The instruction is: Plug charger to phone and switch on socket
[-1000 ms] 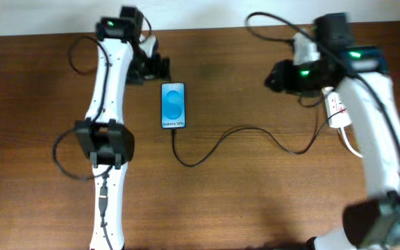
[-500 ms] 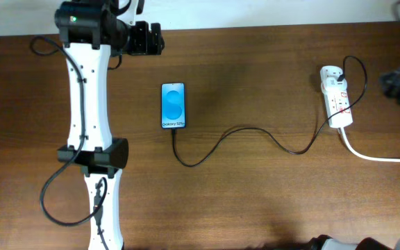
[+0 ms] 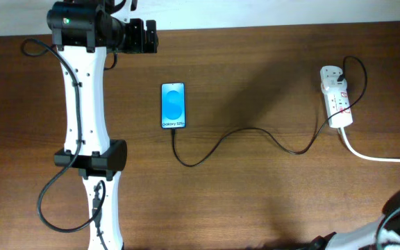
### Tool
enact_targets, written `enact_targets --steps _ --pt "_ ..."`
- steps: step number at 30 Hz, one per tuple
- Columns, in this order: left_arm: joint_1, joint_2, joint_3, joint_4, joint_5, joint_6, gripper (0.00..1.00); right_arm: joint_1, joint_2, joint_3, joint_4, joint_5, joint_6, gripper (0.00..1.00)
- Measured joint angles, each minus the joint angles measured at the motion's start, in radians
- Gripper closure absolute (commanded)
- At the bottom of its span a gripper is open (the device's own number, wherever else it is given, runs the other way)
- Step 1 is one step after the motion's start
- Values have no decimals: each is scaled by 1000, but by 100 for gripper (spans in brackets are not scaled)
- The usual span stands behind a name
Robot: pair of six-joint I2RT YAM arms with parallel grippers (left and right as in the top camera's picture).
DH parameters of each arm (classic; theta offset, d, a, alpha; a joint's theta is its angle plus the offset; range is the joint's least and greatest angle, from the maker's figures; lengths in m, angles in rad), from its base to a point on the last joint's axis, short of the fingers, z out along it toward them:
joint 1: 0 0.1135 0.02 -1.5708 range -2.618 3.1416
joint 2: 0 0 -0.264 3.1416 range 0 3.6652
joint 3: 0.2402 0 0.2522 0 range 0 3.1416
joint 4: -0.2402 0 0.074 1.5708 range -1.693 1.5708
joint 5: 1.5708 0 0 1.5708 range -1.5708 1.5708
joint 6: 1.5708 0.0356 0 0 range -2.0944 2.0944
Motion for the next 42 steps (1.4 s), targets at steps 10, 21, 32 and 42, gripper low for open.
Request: enact_targets --steps 10,21,32,42 --pt "0 0 0 0 0 0 1 151 247 0 192 -14 -3 30" --pt "0 0 0 0 0 0 1 280 338 0 264 168 -4 30" --pt "0 0 0 0 0 0 1 299 412 0 283 218 -2 30" --pt "0 0 0 0 0 0 1 298 416 0 306 217 -2 30"
